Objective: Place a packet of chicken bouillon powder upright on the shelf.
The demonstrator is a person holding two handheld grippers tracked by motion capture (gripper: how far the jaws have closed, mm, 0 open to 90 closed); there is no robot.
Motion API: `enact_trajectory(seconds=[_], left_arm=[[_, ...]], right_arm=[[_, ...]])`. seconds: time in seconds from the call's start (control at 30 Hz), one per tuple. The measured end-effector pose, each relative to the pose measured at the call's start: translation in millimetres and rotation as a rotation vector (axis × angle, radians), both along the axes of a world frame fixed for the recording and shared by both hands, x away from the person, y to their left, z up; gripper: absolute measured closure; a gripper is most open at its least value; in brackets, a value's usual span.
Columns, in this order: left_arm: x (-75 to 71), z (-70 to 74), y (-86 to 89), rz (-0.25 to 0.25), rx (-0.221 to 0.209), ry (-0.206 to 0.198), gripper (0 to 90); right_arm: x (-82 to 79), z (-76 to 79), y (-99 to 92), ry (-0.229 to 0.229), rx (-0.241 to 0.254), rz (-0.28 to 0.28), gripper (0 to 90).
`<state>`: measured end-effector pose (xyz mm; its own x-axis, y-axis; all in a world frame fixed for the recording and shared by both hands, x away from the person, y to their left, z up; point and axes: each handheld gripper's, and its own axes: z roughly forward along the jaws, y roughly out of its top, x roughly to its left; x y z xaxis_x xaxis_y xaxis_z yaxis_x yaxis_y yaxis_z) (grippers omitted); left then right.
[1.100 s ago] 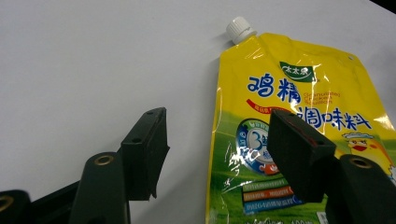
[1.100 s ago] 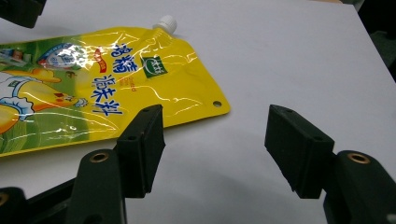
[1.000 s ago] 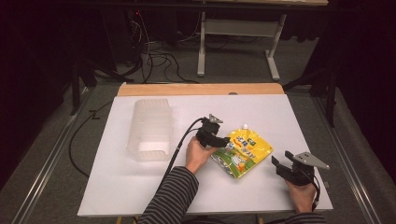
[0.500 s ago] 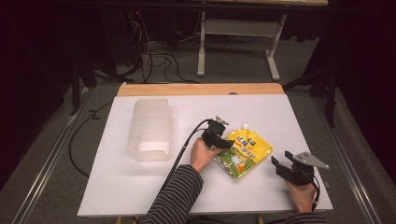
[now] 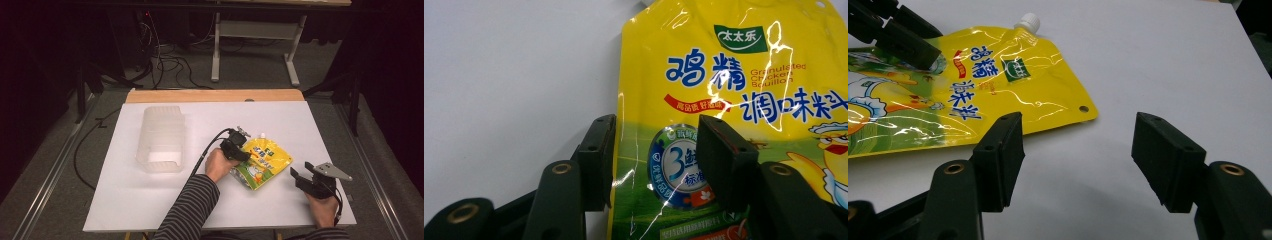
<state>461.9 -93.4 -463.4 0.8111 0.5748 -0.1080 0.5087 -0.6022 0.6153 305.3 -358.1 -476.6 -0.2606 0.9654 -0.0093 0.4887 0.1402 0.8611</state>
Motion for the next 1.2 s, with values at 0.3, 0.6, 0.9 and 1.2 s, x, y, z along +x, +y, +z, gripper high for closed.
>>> enact_trajectory(seconds=[0.3,0.6,0.9,1.2], left_arm=[[0.8,3.5,-2.9,0.003,0.080,-0.027,70.7],[-0.1,4.1,-1.9,-0.038,0.079,-0.021,90.0],[-2.4,12.0,4.7,-0.057,0.039,-0.032,90.0],[-12.2,41.0,21.3,-0.079,-0.032,-0.063,90.0]], right_arm=[[1.0,-0.2,0.6,0.010,-0.006,0.008,38.0],[1.7,-0.2,0.5,0.017,-0.005,0.006,38.0],[0.4,0.0,0.2,0.005,-0.003,0.006,37.8],[-1.3,0.2,-0.4,-0.012,0.005,0.008,37.7]])
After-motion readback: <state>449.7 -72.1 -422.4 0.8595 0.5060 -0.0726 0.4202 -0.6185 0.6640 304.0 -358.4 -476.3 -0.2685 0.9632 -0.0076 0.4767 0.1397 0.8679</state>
